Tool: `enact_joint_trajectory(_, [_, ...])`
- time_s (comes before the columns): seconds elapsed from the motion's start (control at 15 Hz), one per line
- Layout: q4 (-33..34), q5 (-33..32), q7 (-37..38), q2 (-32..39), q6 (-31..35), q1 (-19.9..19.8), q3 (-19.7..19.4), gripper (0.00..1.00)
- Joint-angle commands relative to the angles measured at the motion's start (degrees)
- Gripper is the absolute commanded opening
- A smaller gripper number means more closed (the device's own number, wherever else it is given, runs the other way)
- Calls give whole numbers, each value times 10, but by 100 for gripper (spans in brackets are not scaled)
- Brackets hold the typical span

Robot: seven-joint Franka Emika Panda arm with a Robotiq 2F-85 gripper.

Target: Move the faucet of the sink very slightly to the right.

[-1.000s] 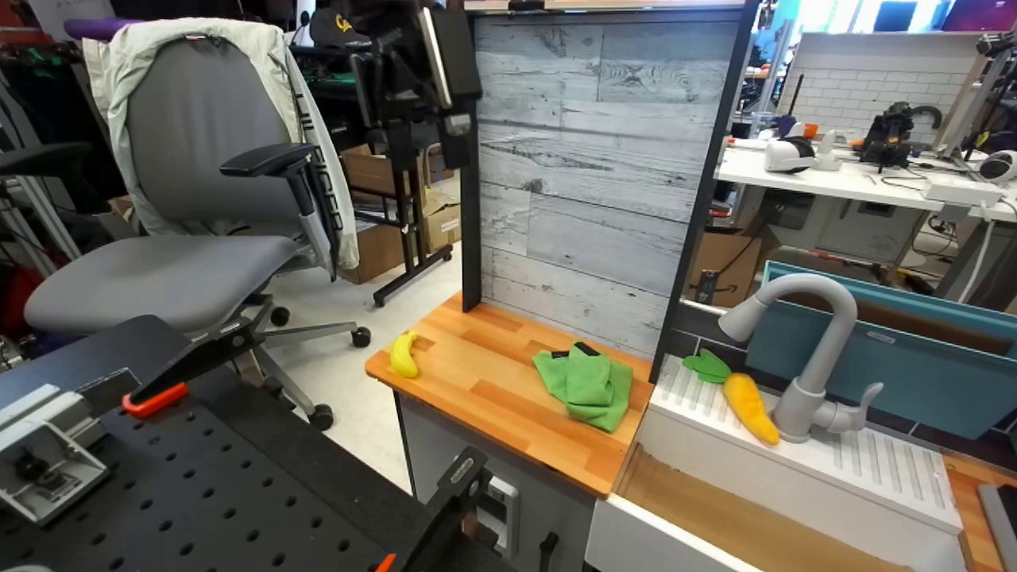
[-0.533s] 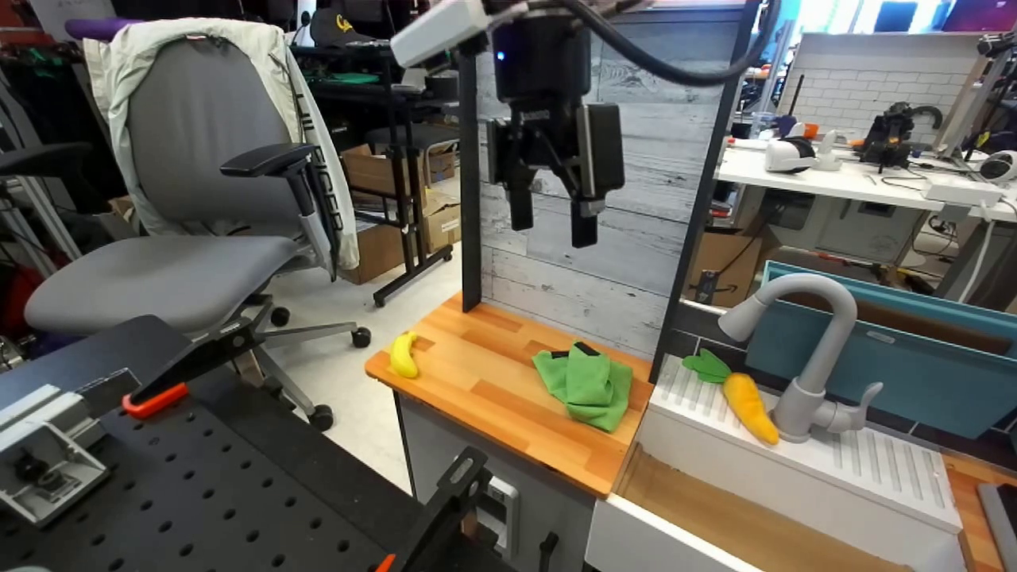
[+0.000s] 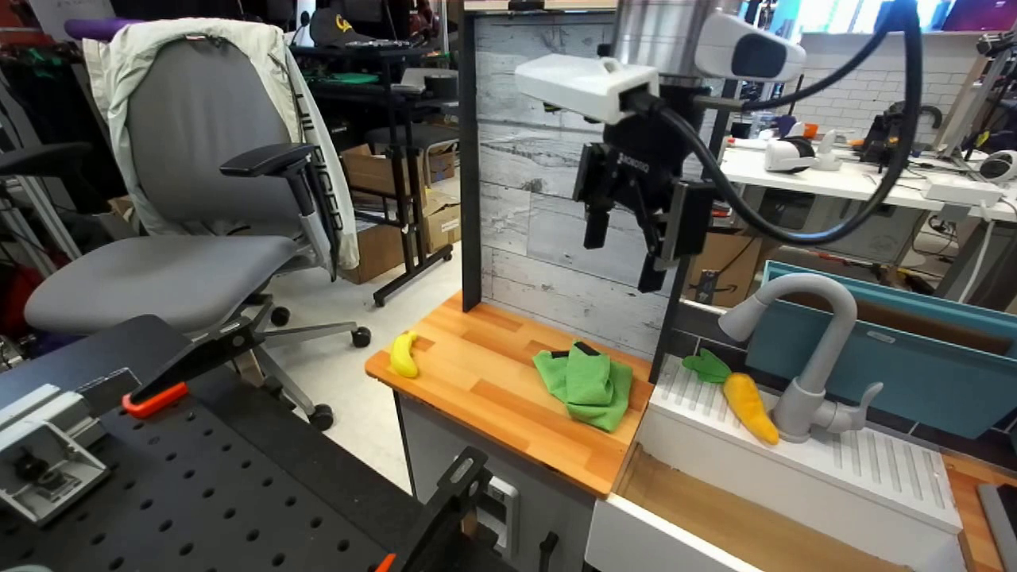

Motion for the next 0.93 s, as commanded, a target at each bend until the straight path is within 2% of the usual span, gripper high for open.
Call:
enact_joint_trajectory(0.0, [73,69,-46,58,-26,-37,10,100])
enact_joint_trajectory(0.27, [113,106,-58,93,-44,-61,6,100])
enact_joint_trajectory(0.87, [180,150,-9,122,-95,-91,-14,100])
